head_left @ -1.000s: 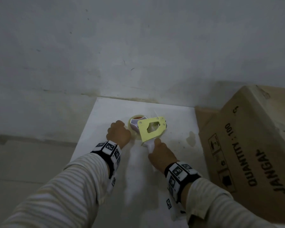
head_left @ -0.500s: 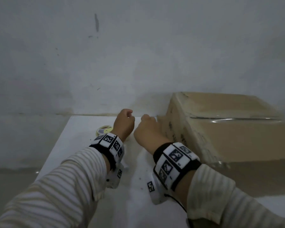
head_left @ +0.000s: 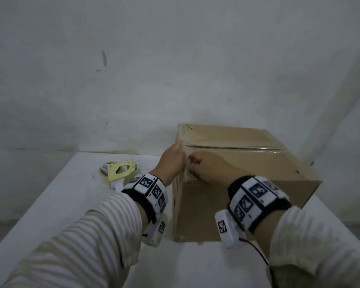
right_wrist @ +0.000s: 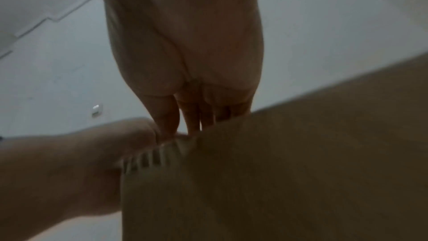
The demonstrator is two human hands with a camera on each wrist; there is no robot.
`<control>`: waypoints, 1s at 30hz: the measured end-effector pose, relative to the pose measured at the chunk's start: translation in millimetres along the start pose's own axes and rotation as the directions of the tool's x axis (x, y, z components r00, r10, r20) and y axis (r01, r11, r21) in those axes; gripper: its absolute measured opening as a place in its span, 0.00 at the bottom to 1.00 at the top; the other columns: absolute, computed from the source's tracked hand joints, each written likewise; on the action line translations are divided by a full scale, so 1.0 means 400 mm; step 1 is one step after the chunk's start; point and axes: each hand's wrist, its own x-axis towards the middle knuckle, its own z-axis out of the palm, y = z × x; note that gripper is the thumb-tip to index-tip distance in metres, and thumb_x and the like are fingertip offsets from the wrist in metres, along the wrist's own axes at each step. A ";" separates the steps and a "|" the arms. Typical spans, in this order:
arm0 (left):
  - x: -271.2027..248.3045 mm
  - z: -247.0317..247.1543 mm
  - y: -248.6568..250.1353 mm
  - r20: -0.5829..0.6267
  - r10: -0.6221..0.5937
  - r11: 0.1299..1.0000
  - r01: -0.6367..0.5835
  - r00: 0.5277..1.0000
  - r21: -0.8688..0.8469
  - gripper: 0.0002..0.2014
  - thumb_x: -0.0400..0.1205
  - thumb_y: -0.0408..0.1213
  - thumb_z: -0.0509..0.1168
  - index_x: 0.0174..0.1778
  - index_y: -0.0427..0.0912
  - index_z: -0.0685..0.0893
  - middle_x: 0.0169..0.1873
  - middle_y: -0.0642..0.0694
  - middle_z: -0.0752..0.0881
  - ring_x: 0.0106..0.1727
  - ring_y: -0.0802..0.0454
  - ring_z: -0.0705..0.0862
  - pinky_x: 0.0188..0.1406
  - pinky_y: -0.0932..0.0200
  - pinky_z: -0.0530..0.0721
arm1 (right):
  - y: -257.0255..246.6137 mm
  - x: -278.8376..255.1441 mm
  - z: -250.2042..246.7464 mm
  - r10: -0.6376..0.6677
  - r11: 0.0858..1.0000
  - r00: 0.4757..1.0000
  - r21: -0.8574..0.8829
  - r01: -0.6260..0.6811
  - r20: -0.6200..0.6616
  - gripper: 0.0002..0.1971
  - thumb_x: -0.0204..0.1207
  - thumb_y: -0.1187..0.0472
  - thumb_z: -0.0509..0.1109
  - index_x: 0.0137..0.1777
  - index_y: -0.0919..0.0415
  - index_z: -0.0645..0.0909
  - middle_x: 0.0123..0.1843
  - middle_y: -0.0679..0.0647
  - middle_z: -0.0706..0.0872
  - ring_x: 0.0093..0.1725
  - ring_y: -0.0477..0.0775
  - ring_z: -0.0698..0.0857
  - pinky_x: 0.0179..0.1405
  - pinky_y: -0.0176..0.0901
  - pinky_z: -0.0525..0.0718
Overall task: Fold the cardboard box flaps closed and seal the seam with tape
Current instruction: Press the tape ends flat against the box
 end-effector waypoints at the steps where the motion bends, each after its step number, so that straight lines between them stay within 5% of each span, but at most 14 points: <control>1: -0.015 0.013 0.003 0.019 -0.013 1.000 0.014 1.000 -0.022 0.27 0.85 0.32 0.51 0.82 0.45 0.60 0.82 0.45 0.62 0.81 0.48 0.64 0.74 0.61 0.66 | 0.015 -0.011 0.017 -0.053 0.998 0.998 -0.027 0.054 0.014 0.16 0.85 0.58 0.57 0.67 0.62 0.77 0.66 0.61 0.82 0.64 0.61 0.80 0.59 0.46 0.77; 5: -0.050 0.041 -0.007 0.104 -0.038 0.986 0.054 0.994 -0.155 0.27 0.89 0.38 0.48 0.84 0.47 0.50 0.84 0.46 0.55 0.82 0.48 0.62 0.79 0.54 0.67 | 0.058 -0.025 0.065 -0.202 0.974 0.979 -0.111 0.200 -0.014 0.23 0.87 0.54 0.51 0.80 0.59 0.63 0.81 0.56 0.67 0.79 0.56 0.67 0.75 0.45 0.66; 9: -0.080 0.046 -0.019 0.111 -0.089 0.960 0.115 0.990 -0.256 0.28 0.89 0.44 0.49 0.84 0.51 0.47 0.82 0.46 0.63 0.77 0.46 0.71 0.59 0.64 0.79 | 0.069 -0.020 0.075 -0.224 0.965 0.974 -0.135 0.225 0.018 0.27 0.87 0.51 0.50 0.84 0.59 0.55 0.85 0.56 0.58 0.84 0.55 0.57 0.81 0.47 0.57; 12: -0.093 0.053 -0.048 0.110 -0.088 0.936 0.120 0.990 -0.331 0.27 0.89 0.48 0.48 0.84 0.51 0.48 0.82 0.47 0.61 0.81 0.51 0.65 0.75 0.61 0.67 | 0.072 -0.014 0.084 -0.226 0.962 0.974 -0.157 0.225 0.017 0.29 0.86 0.49 0.50 0.84 0.59 0.53 0.85 0.57 0.56 0.84 0.56 0.55 0.83 0.49 0.56; 14: -0.099 0.054 -0.053 0.114 -0.091 0.932 0.125 0.989 -0.341 0.27 0.89 0.48 0.48 0.84 0.51 0.50 0.82 0.47 0.62 0.80 0.53 0.65 0.76 0.63 0.64 | 0.071 -0.013 0.086 -0.223 0.958 0.975 -0.177 0.223 0.024 0.29 0.86 0.48 0.49 0.84 0.60 0.52 0.86 0.57 0.55 0.85 0.56 0.54 0.83 0.49 0.54; 16: -0.099 0.051 -0.045 0.115 -0.097 0.934 0.131 0.989 -0.333 0.27 0.89 0.45 0.49 0.84 0.50 0.50 0.81 0.46 0.65 0.73 0.57 0.71 0.68 0.70 0.70 | 0.067 -0.017 0.085 -0.206 0.957 0.978 -0.200 0.210 0.042 0.30 0.87 0.48 0.48 0.84 0.61 0.51 0.86 0.58 0.53 0.85 0.56 0.52 0.83 0.48 0.51; 18: -0.089 0.047 -0.030 0.113 -0.113 0.933 0.145 0.987 -0.331 0.26 0.89 0.40 0.49 0.84 0.49 0.51 0.76 0.46 0.71 0.56 0.64 0.78 0.48 0.80 0.79 | 0.061 -0.022 0.083 -0.198 0.956 0.979 -0.211 0.204 0.051 0.31 0.87 0.48 0.48 0.84 0.63 0.50 0.86 0.58 0.52 0.85 0.55 0.51 0.83 0.47 0.50; 20: -0.070 0.043 -0.015 0.116 -0.143 0.942 0.172 0.983 -0.290 0.27 0.88 0.36 0.49 0.84 0.48 0.52 0.69 0.46 0.75 0.49 0.62 0.79 0.37 0.78 0.81 | 0.056 -0.028 0.079 -0.188 0.957 0.981 -0.213 0.195 0.054 0.31 0.87 0.47 0.48 0.84 0.63 0.49 0.86 0.58 0.51 0.85 0.55 0.51 0.82 0.47 0.50; 25: -0.043 0.037 0.016 0.103 -0.192 0.967 0.207 0.976 -0.152 0.28 0.85 0.35 0.51 0.84 0.46 0.55 0.73 0.45 0.74 0.66 0.48 0.78 0.64 0.57 0.78 | 0.045 -0.030 0.067 -0.165 0.968 0.983 -0.178 0.177 0.077 0.31 0.87 0.48 0.50 0.84 0.63 0.49 0.86 0.58 0.50 0.85 0.56 0.50 0.82 0.48 0.51; 27: -0.037 0.032 0.025 0.087 -0.184 0.978 0.191 0.979 -0.079 0.25 0.85 0.34 0.50 0.81 0.41 0.62 0.73 0.42 0.73 0.61 0.50 0.75 0.65 0.55 0.74 | 0.039 -0.031 0.055 -0.176 0.968 0.979 -0.163 0.191 0.103 0.30 0.87 0.49 0.51 0.84 0.62 0.51 0.86 0.57 0.52 0.85 0.55 0.53 0.81 0.47 0.54; 30: -0.017 0.027 0.029 0.093 -0.174 0.984 0.176 0.980 -0.013 0.17 0.84 0.32 0.51 0.68 0.42 0.74 0.57 0.47 0.71 0.50 0.50 0.76 0.61 0.56 0.74 | 0.037 -0.025 0.011 -0.150 0.967 0.970 -0.178 0.184 0.191 0.25 0.86 0.52 0.53 0.81 0.60 0.61 0.82 0.58 0.66 0.78 0.57 0.68 0.75 0.47 0.67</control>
